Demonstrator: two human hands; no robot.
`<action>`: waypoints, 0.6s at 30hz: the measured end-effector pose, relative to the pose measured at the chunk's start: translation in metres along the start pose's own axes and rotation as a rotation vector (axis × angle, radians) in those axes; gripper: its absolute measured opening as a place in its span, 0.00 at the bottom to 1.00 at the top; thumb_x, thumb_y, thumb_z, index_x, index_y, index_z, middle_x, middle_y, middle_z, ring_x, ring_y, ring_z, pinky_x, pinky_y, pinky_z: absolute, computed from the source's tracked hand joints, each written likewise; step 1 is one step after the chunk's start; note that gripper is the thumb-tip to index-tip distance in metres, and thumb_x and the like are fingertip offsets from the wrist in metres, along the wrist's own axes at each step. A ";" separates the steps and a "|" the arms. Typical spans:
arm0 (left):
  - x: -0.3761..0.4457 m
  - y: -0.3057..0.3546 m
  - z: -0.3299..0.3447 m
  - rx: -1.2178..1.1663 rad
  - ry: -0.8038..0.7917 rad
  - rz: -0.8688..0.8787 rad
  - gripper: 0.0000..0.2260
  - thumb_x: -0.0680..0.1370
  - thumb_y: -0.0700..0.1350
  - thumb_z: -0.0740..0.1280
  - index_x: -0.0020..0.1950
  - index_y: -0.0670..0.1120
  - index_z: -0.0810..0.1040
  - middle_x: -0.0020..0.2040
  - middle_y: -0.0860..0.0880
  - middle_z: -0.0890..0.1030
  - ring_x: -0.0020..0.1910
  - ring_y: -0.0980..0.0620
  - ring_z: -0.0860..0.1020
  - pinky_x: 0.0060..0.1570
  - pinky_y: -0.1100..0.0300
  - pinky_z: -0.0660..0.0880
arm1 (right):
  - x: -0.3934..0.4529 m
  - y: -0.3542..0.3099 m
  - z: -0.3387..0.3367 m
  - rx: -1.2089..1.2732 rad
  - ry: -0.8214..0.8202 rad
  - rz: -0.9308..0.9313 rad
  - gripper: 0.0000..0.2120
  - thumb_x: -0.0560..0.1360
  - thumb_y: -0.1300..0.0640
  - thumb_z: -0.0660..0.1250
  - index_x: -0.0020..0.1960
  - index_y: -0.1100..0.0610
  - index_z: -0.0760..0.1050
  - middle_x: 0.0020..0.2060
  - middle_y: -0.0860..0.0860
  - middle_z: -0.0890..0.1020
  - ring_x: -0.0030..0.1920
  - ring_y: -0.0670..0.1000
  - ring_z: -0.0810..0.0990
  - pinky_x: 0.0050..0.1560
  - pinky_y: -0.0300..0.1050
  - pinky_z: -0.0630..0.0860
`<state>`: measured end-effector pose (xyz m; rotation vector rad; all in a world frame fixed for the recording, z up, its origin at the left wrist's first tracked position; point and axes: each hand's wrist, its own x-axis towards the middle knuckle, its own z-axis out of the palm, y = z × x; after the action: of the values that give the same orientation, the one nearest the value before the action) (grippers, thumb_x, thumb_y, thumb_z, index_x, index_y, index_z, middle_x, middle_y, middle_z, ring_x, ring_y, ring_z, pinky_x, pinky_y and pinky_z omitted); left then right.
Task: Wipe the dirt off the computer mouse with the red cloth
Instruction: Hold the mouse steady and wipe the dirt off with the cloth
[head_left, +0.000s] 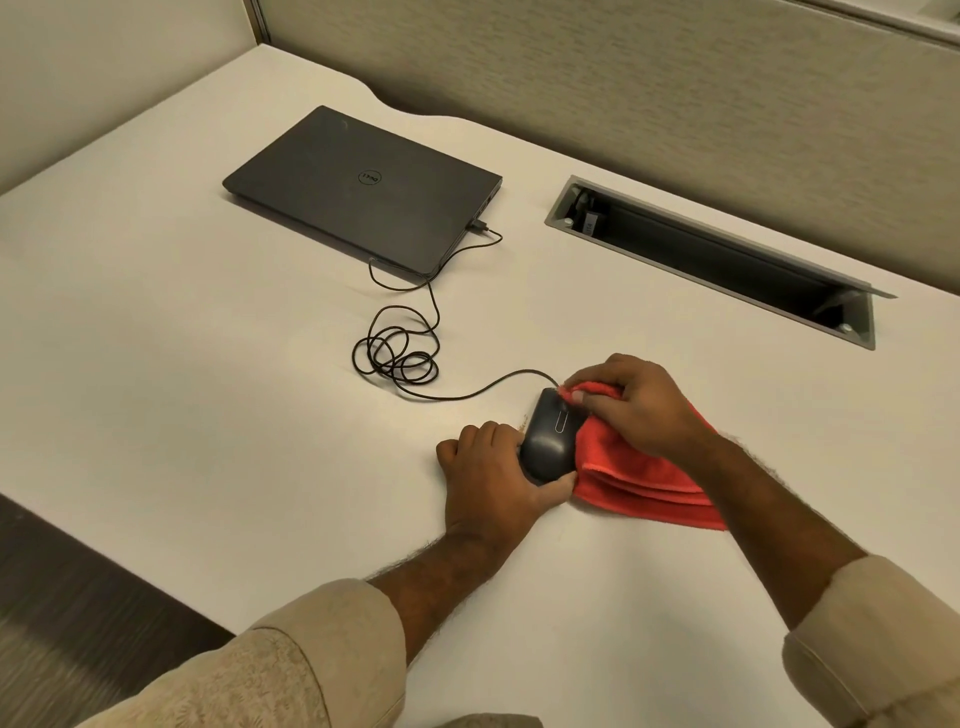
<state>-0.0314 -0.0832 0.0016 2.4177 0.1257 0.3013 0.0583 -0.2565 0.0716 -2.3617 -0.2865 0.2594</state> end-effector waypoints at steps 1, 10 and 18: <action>0.000 0.000 0.000 -0.001 -0.001 0.000 0.26 0.62 0.71 0.71 0.40 0.50 0.72 0.38 0.54 0.74 0.40 0.52 0.71 0.43 0.55 0.57 | 0.000 -0.001 0.002 0.005 -0.042 0.002 0.08 0.73 0.55 0.72 0.50 0.46 0.84 0.43 0.47 0.81 0.48 0.44 0.79 0.52 0.44 0.75; 0.001 0.001 -0.001 0.002 -0.003 -0.003 0.26 0.62 0.71 0.70 0.40 0.50 0.72 0.38 0.54 0.75 0.40 0.51 0.71 0.43 0.55 0.59 | 0.004 -0.002 0.000 -0.008 -0.043 0.004 0.07 0.73 0.53 0.72 0.49 0.45 0.84 0.43 0.46 0.81 0.48 0.45 0.79 0.53 0.47 0.76; 0.000 0.001 0.000 0.011 0.009 0.002 0.25 0.61 0.70 0.73 0.39 0.50 0.73 0.37 0.54 0.75 0.40 0.50 0.73 0.43 0.54 0.62 | 0.016 -0.003 -0.002 -0.259 -0.009 0.043 0.08 0.74 0.51 0.68 0.51 0.44 0.83 0.44 0.46 0.79 0.49 0.49 0.78 0.53 0.50 0.75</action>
<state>-0.0314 -0.0839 0.0023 2.4282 0.1294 0.3126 0.0740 -0.2510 0.0739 -2.6254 -0.2883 0.2665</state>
